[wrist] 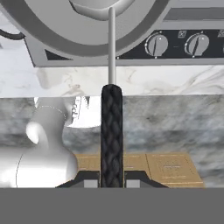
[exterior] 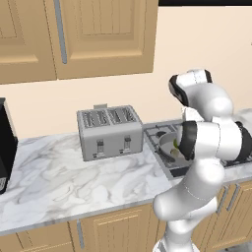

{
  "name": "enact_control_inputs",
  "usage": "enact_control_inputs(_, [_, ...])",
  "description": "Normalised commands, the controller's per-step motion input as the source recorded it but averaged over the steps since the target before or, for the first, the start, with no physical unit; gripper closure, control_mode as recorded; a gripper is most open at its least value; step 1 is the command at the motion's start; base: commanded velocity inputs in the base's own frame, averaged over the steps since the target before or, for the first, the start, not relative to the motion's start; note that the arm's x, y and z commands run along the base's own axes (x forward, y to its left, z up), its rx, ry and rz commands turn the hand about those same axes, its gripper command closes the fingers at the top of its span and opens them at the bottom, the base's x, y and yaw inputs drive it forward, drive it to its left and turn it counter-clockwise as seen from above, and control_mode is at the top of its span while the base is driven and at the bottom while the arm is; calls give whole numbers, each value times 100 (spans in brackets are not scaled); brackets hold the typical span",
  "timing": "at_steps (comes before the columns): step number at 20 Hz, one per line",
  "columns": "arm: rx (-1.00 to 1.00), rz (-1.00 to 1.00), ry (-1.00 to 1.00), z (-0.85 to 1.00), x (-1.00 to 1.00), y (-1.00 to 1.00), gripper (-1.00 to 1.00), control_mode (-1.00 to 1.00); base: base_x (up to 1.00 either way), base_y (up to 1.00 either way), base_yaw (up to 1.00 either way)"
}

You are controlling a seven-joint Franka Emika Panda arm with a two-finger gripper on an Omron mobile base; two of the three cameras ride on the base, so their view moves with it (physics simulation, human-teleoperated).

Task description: Put the garlic and lime in the pot. Retrieve the spatula and lightly stir the vegetables in the pot.

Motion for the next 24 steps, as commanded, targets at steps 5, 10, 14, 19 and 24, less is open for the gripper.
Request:
enact_control_inputs(5, [2, 0, 0, -16, 12, 0, 100, -100, 0, 0, 0])
enact_control_inputs(10, [0, 0, 0, -40, 38, 0, 100, -100, 0, 0, 0])
enact_control_inputs(14, [1, 0, 0, -29, 17, 0, 100, -100, 0, 0, 0])
enact_control_inputs(19, [0, 0, 8, -16, -15, 0, 100, -100, 0, 0, 0])
enact_control_inputs(24, [0, 3, 7, -4, -50, 0, 100, -100, 0, 0, 0])
